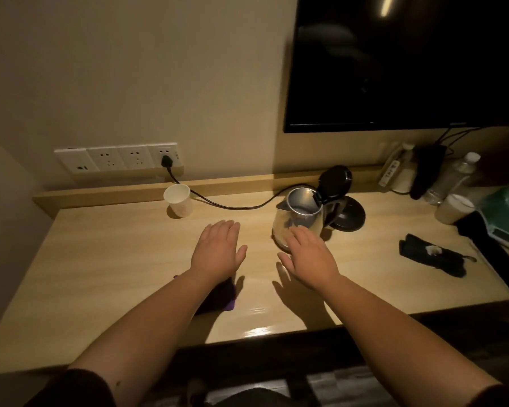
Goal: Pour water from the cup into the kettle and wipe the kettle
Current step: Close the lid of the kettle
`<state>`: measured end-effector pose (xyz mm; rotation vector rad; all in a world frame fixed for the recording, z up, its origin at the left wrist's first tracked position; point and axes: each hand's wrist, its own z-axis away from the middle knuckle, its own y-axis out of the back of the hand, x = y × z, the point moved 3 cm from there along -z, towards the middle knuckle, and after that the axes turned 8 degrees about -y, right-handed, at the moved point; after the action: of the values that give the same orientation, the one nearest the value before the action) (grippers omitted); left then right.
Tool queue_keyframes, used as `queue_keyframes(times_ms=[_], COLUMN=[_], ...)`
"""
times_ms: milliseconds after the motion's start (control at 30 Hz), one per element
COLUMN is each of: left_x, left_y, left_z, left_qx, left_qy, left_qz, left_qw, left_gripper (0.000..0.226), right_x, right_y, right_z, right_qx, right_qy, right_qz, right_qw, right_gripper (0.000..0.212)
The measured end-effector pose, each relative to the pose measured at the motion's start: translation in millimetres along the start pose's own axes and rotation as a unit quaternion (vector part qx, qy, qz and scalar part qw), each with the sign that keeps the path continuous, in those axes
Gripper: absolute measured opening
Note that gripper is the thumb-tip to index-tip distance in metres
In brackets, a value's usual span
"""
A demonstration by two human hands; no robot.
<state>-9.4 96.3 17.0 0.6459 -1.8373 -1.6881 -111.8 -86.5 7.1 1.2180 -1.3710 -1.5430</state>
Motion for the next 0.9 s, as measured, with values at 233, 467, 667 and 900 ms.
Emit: queue_keyframes(times_ms=[233,467,667,900], left_x=[60,78,78,73], left_y=[5,1,-15,-33], left_z=[-32,-77,-103,-104], left_qx=[0.015,0.036,0.029,0.005], left_qy=[0.001,-0.021,-0.018,-0.021], left_qz=[0.019,0.01,0.027,0.059], left_qw=[1.0,0.999,0.999,0.998], left_gripper=[0.057,0.046,0.049,0.056], right_x=[77,123,127,108], right_y=[26,45,59,65], right_z=[-6,-32,-72,-94], right_qx=[0.021,0.103,0.126,0.087], right_qy=[-0.067,-0.225,-0.279,-0.247], right_qz=[-0.074,-0.271,-0.382,-0.46], right_qw=[0.995,0.93,0.872,0.848], right_gripper=[0.047,0.044,0.049,0.045])
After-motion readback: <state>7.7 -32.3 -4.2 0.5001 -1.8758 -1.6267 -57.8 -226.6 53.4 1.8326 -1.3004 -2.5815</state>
